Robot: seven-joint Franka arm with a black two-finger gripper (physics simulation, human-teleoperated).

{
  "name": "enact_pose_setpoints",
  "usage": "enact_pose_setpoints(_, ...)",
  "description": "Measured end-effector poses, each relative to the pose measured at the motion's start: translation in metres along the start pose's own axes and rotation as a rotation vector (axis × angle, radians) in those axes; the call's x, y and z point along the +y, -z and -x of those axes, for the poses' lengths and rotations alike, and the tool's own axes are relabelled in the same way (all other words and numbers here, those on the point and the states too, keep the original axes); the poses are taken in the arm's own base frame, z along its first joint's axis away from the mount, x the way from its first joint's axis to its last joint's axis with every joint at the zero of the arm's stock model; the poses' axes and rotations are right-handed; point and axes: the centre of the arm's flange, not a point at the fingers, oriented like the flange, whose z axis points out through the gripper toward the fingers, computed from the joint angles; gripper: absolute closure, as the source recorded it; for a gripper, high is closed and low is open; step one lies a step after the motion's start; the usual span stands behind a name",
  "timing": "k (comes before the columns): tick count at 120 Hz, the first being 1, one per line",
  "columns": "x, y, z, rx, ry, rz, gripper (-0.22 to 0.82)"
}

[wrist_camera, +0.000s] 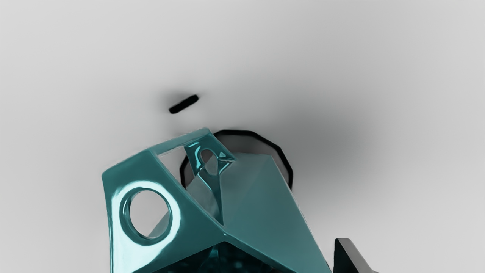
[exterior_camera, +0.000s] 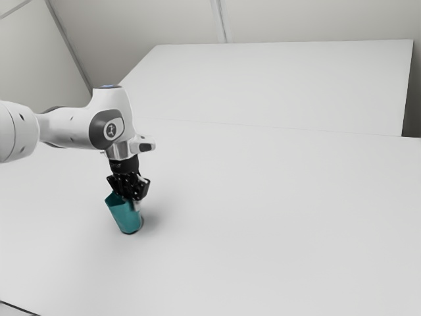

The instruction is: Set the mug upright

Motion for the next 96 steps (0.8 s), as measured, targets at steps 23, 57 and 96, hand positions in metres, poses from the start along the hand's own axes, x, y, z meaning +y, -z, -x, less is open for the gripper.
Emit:
enact_pose_setpoints(23, 0.001, 0.004, 0.004, 0.011, 0.022, 0.006, 0.24)
enact_pose_setpoints(57, 0.002, 0.058, 0.011, 0.086, 0.044, 0.006, 0.06)
enact_pose_setpoints(96, 0.003, 0.240, 0.029, 0.274, 0.057, 0.002, 0.01)
